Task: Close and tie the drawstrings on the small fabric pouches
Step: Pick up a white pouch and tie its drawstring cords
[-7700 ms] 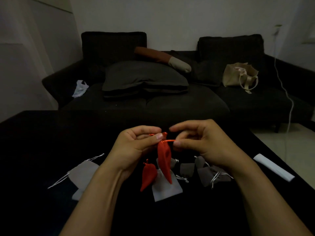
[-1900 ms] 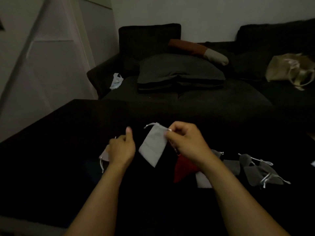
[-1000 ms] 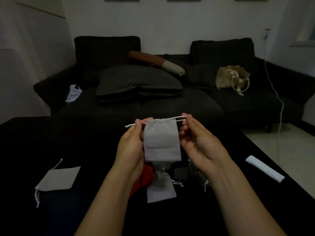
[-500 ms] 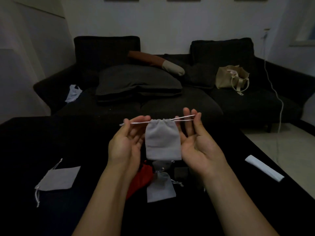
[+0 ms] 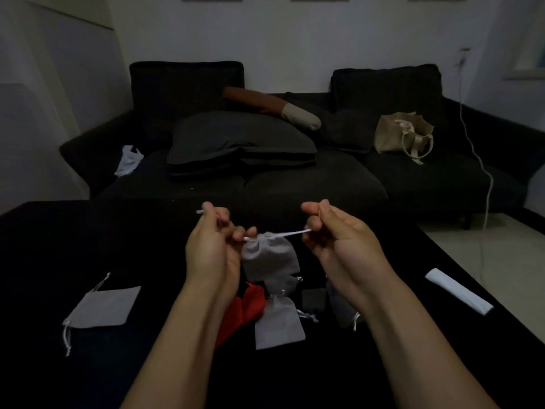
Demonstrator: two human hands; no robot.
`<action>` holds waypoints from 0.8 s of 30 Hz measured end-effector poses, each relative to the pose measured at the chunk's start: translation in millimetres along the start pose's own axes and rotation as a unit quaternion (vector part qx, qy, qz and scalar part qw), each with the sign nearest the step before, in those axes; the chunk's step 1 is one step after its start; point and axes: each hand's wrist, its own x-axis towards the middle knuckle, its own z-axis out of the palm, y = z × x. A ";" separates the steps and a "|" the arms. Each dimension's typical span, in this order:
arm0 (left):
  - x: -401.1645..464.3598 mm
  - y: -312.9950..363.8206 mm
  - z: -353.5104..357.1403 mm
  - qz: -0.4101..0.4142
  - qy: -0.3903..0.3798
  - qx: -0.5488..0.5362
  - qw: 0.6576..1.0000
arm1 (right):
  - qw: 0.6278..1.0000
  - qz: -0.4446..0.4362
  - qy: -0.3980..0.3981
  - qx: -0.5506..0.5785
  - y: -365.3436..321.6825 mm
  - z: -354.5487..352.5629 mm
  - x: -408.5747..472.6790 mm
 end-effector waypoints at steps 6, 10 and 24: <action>-12.6 -18.0 14.6 -0.051 -0.109 0.123 0.985 | 0.984 -0.043 -0.023 -0.172 2.1 6.5 -0.1; -12.0 -23.7 10.3 -0.016 -0.134 0.230 0.964 | 0.963 -0.069 -0.070 -0.250 -1.8 7.1 -5.5; -27.3 -19.3 13.9 -0.069 -0.255 0.229 0.937 | 0.895 -0.204 -0.096 -0.384 -8.3 3.1 -2.8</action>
